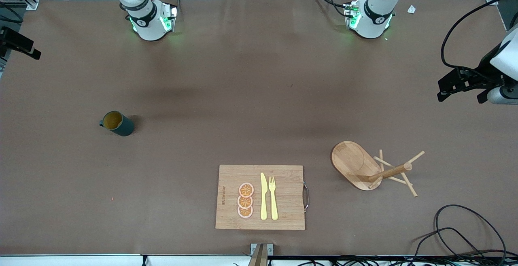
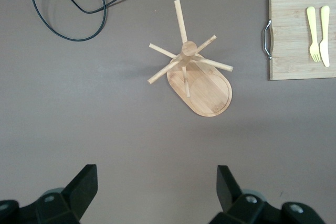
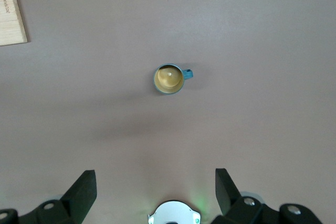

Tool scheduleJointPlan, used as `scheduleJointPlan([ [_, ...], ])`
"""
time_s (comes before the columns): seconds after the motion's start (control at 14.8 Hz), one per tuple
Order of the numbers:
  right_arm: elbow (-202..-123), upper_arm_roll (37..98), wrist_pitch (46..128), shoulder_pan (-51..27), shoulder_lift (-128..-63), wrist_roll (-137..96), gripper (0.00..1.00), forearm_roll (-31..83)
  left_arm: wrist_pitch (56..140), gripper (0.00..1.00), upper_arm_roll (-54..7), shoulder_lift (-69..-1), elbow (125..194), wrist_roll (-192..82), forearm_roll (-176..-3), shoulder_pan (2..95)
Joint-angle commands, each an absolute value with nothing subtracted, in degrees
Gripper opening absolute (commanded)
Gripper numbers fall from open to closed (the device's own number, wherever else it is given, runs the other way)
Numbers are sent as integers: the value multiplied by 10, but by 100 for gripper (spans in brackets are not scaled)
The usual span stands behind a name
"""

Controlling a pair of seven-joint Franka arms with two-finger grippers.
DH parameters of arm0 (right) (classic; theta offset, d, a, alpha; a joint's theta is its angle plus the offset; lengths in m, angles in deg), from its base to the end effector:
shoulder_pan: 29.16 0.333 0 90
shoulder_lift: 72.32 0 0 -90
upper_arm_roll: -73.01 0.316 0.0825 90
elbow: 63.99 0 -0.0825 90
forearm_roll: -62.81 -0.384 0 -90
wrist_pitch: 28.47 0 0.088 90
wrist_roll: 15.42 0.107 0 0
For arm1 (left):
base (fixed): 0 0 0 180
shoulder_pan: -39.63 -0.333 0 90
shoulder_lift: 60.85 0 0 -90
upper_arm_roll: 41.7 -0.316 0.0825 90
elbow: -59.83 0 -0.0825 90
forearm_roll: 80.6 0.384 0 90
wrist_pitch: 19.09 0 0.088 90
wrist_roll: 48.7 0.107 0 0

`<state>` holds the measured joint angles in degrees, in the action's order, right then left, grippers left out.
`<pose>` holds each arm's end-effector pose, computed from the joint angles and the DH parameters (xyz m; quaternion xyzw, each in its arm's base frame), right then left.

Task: Pass cup and hang on rack

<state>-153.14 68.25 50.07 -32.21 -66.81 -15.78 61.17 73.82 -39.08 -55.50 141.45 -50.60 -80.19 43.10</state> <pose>0.4980 -0.0673 0.6655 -0.9969 0.0623 0.0432 0.0212 0.5862 -0.0603 0.6453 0.9980 -0.0363 0.0518 0.0022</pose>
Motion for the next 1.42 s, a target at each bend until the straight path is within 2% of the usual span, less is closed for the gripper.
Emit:
scheduleJointPlan([
  [0.0,-1550,686,508,-330,-649,-162,100,603,741,100,-392,-562,1418,-500,-794,432],
  [0.54,-1540,687,501,-334,-662,-158,100,611,741,100,-392,-559,1418,-500,-794,433],
  [0.74,-1540,686,509,-340,-691,-158,100,611,741,100,-393,-559,1418,-499,-793,432],
  [1.01,-1525,686,532,-344,-773,-170,100,611,740,100,-391,-559,1418,-501,-794,437],
  [1.35,-1655,687,676,-367,-775,-340,100,603,741,100,-392,-558,1418,-498,-795,432],
])
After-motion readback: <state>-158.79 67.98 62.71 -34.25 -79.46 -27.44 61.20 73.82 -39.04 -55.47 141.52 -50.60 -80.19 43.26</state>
